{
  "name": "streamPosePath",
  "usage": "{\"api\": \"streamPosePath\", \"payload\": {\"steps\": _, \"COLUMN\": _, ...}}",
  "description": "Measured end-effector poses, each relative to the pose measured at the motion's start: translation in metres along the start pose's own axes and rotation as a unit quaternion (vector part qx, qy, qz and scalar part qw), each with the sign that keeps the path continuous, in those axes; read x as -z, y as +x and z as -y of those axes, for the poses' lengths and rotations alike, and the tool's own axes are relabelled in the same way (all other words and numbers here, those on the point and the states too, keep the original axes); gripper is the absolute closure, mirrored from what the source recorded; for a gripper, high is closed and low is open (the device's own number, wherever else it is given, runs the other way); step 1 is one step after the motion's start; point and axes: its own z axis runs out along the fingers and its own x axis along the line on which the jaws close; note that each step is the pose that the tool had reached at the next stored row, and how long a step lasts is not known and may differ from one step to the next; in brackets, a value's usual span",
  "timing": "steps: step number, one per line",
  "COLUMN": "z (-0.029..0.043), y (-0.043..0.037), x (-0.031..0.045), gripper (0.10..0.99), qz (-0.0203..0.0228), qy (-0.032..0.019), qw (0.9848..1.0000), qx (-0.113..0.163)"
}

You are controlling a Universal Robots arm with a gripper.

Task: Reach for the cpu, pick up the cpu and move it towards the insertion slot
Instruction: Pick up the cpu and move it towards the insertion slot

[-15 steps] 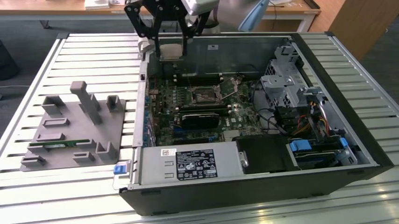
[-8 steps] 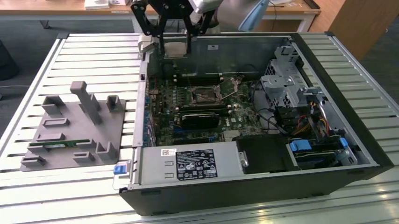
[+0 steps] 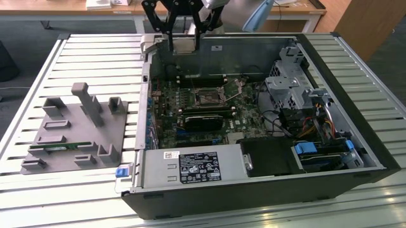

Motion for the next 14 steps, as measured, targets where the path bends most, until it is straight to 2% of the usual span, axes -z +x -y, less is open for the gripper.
{"api": "streamPosePath", "payload": {"steps": 14, "z": -0.0176, "y": -0.0150, "x": -0.0036, "gripper": 0.541, "qz": 0.0001, "qy": -0.0001, "qw": 1.0000, "qx": 0.000}}
